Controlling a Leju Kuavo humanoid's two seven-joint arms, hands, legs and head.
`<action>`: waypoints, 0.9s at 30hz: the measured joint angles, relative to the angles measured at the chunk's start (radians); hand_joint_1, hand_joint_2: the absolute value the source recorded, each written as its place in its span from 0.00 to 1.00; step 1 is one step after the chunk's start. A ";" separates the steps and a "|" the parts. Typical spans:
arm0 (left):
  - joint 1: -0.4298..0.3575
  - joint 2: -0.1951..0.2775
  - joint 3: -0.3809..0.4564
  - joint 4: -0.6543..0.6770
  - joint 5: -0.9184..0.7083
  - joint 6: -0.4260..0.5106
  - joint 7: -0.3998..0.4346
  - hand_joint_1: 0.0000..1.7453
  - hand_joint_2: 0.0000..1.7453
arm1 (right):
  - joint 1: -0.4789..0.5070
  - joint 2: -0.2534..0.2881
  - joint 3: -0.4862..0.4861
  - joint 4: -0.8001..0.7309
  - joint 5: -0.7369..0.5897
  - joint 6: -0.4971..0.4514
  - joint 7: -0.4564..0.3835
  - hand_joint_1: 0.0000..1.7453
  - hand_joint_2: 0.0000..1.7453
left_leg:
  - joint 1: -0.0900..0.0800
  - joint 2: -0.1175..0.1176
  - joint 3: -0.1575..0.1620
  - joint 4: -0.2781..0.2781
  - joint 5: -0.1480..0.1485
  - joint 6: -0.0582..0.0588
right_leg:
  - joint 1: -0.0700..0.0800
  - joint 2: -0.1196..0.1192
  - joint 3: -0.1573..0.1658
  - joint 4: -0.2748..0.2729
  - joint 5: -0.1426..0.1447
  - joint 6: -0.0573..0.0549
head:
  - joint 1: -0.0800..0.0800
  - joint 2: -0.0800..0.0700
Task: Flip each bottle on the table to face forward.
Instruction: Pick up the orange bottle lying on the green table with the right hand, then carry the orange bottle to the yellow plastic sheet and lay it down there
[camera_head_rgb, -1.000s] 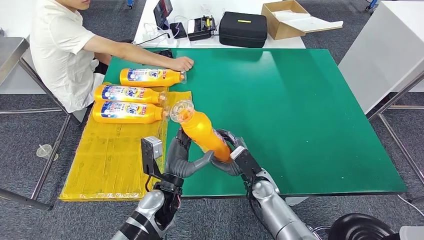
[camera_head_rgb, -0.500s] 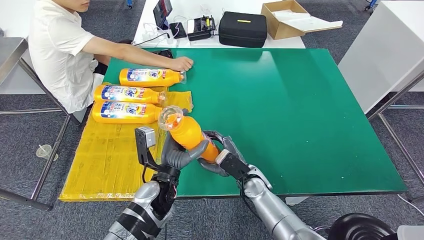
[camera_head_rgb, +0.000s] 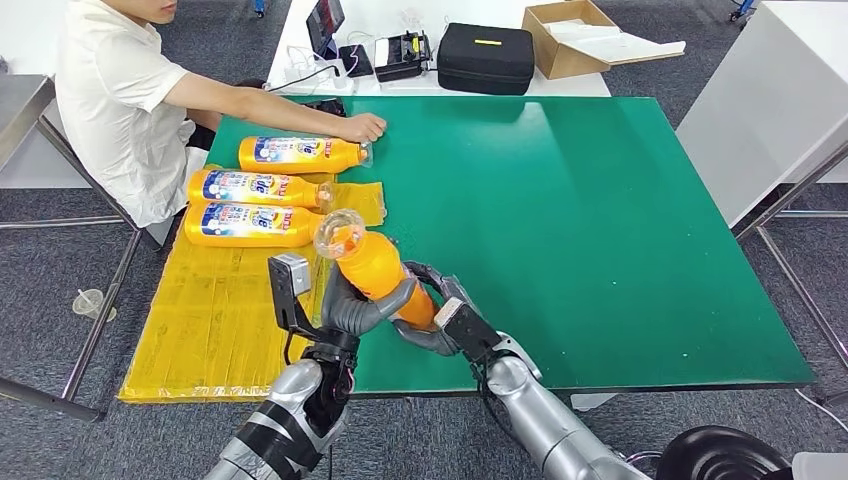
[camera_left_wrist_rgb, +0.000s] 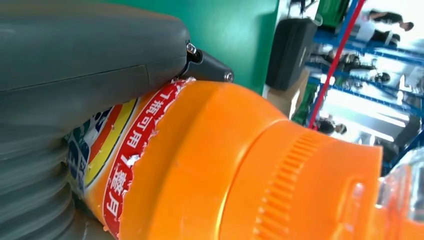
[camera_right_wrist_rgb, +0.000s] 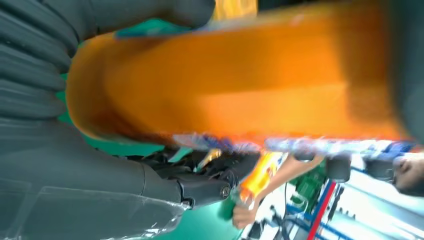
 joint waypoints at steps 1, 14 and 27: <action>0.000 0.000 0.000 0.000 -0.005 0.005 -0.005 1.00 1.00 | 0.003 0.003 0.000 0.000 -0.007 0.005 0.000 0.00 1.00 | 0.000 0.000 0.000 0.000 0.000 0.000 | 0.000 0.000 0.000 0.000 0.000 0.000 | 0.000 0.000; 0.004 -0.001 0.000 -0.006 -0.037 0.040 -0.034 1.00 1.00 | 0.016 0.014 0.000 0.000 -0.025 0.006 0.003 0.00 0.75 | 0.000 0.000 0.000 0.000 0.000 0.000 | 0.000 0.000 0.000 0.000 0.000 0.000 | 0.000 0.000; 0.044 0.013 0.030 -0.098 -0.472 0.487 -0.159 1.00 1.00 | 0.123 0.037 -0.093 -0.070 -0.059 -0.302 -0.019 0.00 0.00 | 0.000 -0.001 -0.001 0.000 0.000 0.000 | 0.000 -0.001 0.000 0.000 0.000 0.000 | 0.000 0.000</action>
